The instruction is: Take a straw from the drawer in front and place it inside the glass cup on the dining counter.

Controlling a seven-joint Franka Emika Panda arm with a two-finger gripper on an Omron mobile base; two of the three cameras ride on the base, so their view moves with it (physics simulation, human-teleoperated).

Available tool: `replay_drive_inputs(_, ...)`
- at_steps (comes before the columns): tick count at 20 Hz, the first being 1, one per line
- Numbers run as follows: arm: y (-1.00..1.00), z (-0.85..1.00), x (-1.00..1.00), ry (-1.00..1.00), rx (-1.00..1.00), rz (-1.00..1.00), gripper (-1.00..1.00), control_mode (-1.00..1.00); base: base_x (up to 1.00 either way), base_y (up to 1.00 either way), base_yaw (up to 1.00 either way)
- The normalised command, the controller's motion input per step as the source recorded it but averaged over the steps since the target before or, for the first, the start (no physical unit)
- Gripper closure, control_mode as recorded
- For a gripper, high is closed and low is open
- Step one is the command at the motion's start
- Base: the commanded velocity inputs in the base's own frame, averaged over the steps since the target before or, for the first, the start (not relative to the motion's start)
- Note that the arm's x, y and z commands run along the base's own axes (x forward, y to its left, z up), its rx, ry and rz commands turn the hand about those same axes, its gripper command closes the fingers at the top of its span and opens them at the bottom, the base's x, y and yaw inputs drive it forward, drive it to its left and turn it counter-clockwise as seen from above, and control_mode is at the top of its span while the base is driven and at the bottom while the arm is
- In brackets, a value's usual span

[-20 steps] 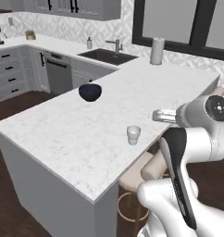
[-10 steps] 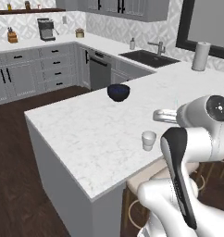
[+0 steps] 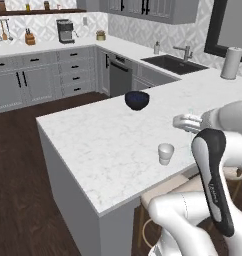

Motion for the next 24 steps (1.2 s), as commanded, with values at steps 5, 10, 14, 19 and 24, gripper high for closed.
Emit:
replay_drive_inputs(5,-0.46,0.01,0.00,0.15,0.52,-0.16,1.00,-1.00,0.00,0.00,0.00)
replay_drive_inputs(10,-0.14,0.34,0.11,0.55,0.35,-0.26,1.00,-1.00,0.00,0.00,0.00)
replay_drive_inputs(14,0.00,0.04,0.49,0.56,0.25,-0.17,1.00,-1.00,0.00,0.00,0.00)
replay_drive_inputs(19,0.00,-0.31,0.30,0.07,0.28,-0.29,1.00,-1.00,0.00,0.00,0.00)
replay_drive_inputs(24,0.00,-0.30,0.01,0.01,0.27,-0.21,1.00,-1.00,0.00,0.00,0.00)
